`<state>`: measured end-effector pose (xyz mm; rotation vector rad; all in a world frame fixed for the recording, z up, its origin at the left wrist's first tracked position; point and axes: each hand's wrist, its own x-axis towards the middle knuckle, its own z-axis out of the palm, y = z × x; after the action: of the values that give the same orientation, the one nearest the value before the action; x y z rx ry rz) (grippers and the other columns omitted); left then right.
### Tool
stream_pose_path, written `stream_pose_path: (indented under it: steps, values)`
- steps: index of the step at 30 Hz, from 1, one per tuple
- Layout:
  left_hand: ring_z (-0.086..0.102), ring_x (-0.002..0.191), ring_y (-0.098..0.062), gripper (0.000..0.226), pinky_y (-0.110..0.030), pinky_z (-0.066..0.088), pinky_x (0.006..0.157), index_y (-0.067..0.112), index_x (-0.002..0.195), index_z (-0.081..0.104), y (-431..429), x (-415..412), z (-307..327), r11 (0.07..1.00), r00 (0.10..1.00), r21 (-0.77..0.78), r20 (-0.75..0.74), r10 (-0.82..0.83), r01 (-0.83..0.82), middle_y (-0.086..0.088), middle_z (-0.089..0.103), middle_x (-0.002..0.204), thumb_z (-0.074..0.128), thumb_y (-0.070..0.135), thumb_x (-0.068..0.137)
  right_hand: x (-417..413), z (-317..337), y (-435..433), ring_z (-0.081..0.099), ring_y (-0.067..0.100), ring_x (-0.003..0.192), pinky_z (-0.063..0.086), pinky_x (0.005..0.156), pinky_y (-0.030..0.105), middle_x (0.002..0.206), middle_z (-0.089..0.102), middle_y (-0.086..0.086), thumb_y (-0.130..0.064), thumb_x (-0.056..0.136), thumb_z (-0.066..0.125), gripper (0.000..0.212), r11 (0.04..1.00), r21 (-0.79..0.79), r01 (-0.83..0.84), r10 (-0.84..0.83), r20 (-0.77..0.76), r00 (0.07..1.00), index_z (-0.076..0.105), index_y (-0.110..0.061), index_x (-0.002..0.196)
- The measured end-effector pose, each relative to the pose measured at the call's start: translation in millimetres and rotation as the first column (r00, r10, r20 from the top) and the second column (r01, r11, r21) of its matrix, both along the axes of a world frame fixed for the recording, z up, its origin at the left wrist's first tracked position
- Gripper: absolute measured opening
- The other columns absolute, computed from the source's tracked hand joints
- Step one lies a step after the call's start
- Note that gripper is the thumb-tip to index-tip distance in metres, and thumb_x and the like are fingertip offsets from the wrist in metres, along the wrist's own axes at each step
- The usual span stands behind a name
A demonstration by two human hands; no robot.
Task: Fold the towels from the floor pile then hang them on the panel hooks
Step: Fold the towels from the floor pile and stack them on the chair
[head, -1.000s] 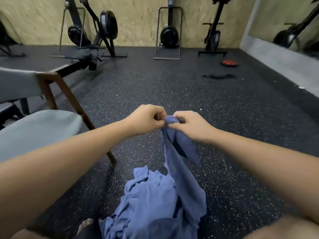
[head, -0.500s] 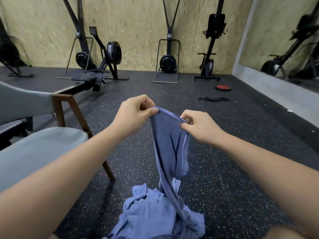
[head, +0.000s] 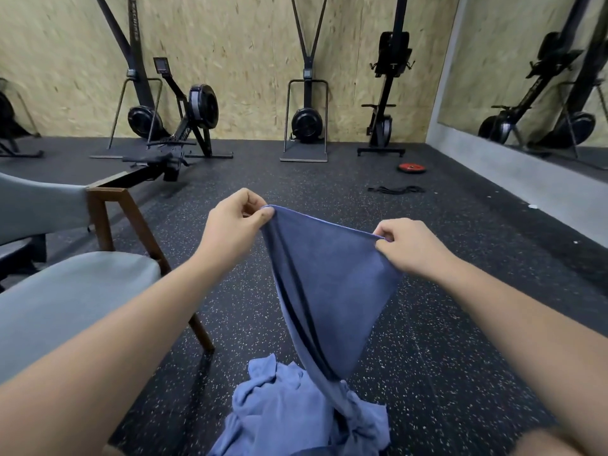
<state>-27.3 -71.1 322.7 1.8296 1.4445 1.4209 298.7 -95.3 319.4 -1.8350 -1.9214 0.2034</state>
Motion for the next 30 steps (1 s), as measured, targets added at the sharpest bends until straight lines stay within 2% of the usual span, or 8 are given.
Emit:
stream_pose_path:
  steps: [6,11,17,20,22,25,28,30]
  values:
    - [0.065,0.075,-0.004,0.012,-0.025,0.048,0.068,0.028,0.086,0.070,0.9,-0.3,-5.2,0.997,0.994,-0.005,-0.073,0.082,-0.082,0.011,0.075,0.082,0.076,0.034,0.095,10.5,-10.4,-15.0,0.070,0.018,0.056,0.054,0.057,0.028,0.069,0.071,-0.004,-0.018,0.097,0.064,0.014,0.995,-0.086,-0.044,0.029,-0.166,0.986,0.075,-0.026,0.095]
    - [0.072,0.080,-0.009,0.012,-0.033,0.055,0.078,0.027,0.084,0.072,7.2,2.9,-7.5,0.992,0.991,-0.016,-0.042,0.126,-0.127,0.013,0.076,0.077,0.078,0.034,0.092,-2.9,4.4,-36.8,0.063,0.026,0.064,0.056,0.059,0.036,0.079,0.061,0.013,-0.009,0.106,0.065,0.036,0.915,-0.146,-0.376,0.155,-0.733,0.662,0.055,-0.031,0.133]
    - [0.074,0.083,-0.014,0.011,-0.036,0.057,0.081,0.028,0.084,0.074,6.4,21.6,-10.1,0.999,0.999,-0.039,-0.006,0.034,-0.034,0.011,0.077,0.079,0.080,0.034,0.092,-22.6,19.2,-50.6,0.052,0.015,0.064,0.044,0.056,0.027,0.080,0.063,0.010,0.005,0.102,0.051,0.022,0.871,-0.007,-0.491,0.270,-0.830,0.489,0.068,-0.009,0.100]
    - [0.066,0.071,-0.010,0.012,-0.033,0.051,0.070,0.028,0.084,0.074,2.6,32.9,-6.7,0.999,1.000,-0.031,0.018,-0.015,0.015,0.007,0.076,0.078,0.080,0.035,0.092,-21.3,24.2,-54.2,0.062,0.022,0.076,0.054,0.068,0.028,0.095,0.069,0.019,0.002,0.089,0.043,0.032,0.808,-0.013,-0.589,0.283,-0.868,0.407,0.069,0.007,0.108]
    - [0.056,0.064,-0.006,0.013,-0.029,0.045,0.064,0.027,0.084,0.074,-0.1,40.2,-4.1,0.998,0.998,-0.019,0.021,-0.054,0.055,0.005,0.074,0.075,0.080,0.034,0.092,-17.3,24.2,-53.9,0.067,0.027,0.084,0.058,0.079,0.038,0.102,0.075,0.017,0.004,0.090,0.050,0.030,0.812,-0.037,-0.582,0.331,-0.793,0.512,0.069,0.003,0.114]
    - [0.053,0.065,-0.007,0.013,-0.030,0.042,0.066,0.026,0.085,0.075,-2.1,49.1,-0.3,0.992,0.992,-0.002,0.035,-0.123,0.123,0.009,0.067,0.070,0.081,0.035,0.092,-10.0,19.9,-49.7,0.071,0.032,0.086,0.057,0.082,0.051,0.094,0.079,0.005,-0.003,0.094,0.072,0.018,0.903,0.046,-0.428,0.409,-0.401,0.820,0.073,-0.020,0.100]
    - [0.052,0.066,-0.009,0.012,-0.032,0.041,0.068,0.026,0.086,0.076,-1.9,56.6,-1.1,0.984,0.981,-0.019,0.077,-0.178,0.180,0.007,0.065,0.069,0.082,0.034,0.093,-5.5,18.4,-49.8,0.056,0.009,0.073,0.044,0.071,0.032,0.087,0.063,-0.004,-0.023,0.096,0.076,0.011,0.912,0.183,-0.366,0.397,-0.183,0.899,0.071,-0.028,0.088]
    - [0.052,0.066,-0.010,0.010,-0.032,0.040,0.067,0.026,0.086,0.077,-4.0,63.6,-1.7,0.974,0.971,-0.038,0.095,-0.218,0.222,-0.002,0.068,0.072,0.082,0.033,0.093,-5.7,18.1,-49.4,0.058,0.007,0.093,0.040,0.081,0.022,0.103,0.057,-0.010,-0.035,0.095,0.076,0.013,0.902,0.240,-0.360,0.390,-0.090,0.917,0.070,-0.031,0.085]
